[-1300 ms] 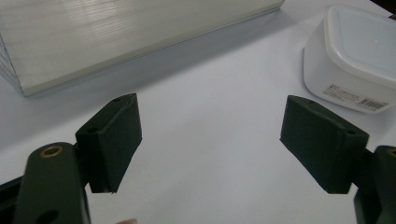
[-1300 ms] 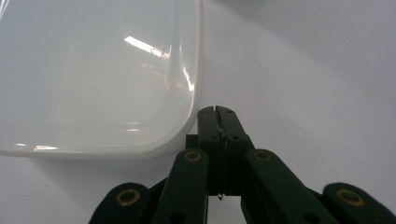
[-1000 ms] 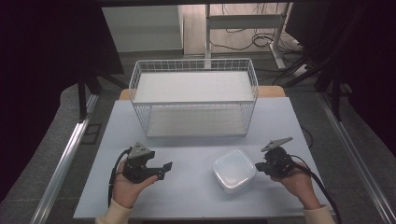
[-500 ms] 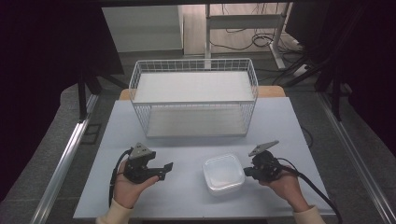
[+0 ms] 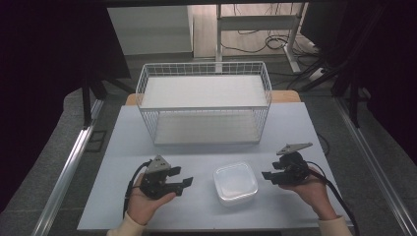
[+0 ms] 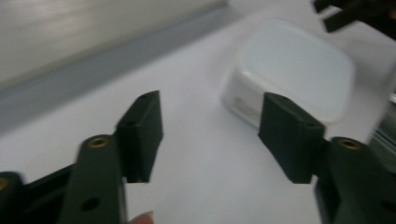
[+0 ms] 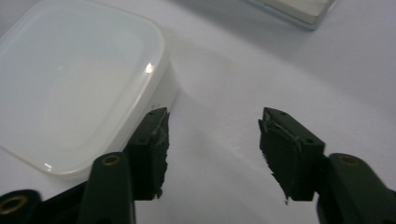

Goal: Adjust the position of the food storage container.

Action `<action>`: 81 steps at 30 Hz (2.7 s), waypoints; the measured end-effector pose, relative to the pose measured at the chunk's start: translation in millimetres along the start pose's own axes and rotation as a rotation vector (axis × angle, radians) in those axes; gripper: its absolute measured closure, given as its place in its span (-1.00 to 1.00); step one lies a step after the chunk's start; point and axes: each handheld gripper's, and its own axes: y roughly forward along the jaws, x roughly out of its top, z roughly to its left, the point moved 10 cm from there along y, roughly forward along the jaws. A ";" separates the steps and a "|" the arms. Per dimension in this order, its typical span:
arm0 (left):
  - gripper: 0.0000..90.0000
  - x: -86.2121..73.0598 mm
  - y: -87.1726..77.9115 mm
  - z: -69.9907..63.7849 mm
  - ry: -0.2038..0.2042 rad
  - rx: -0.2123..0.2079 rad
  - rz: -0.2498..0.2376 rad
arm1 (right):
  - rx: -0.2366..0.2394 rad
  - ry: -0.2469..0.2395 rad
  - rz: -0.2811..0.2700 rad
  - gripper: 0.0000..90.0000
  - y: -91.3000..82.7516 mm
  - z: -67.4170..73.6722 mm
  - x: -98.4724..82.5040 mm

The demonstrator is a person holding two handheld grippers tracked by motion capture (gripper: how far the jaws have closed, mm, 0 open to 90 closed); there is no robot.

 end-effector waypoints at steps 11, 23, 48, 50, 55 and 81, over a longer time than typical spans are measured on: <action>0.85 -17.3 43.5 -78.8 0.122 -0.215 0.137 | -0.026 0.060 -0.045 -0.25 -9.1 -15.9 2.8; 1.00 -30.4 80.8 -106.0 0.197 -0.233 0.212 | -0.031 0.071 -0.050 -0.28 -10.3 -20.9 2.2; 1.00 -13.5 91.8 -53.8 0.138 -0.112 0.197 | -0.037 0.078 -0.061 -0.29 -14.1 -24.1 2.9; 1.00 -12.2 91.5 -50.2 0.129 -0.108 0.198 | -0.039 0.077 -0.061 -0.29 -14.4 -24.8 2.8; 1.00 -2.7 92.4 -30.9 0.104 -0.081 0.184 | -0.039 0.077 -0.067 -0.29 -15.6 -26.0 2.9; 0.07 8.6 40.1 5.6 0.032 0.064 0.084 | -0.028 0.073 -0.108 -0.21 -15.4 -23.1 15.4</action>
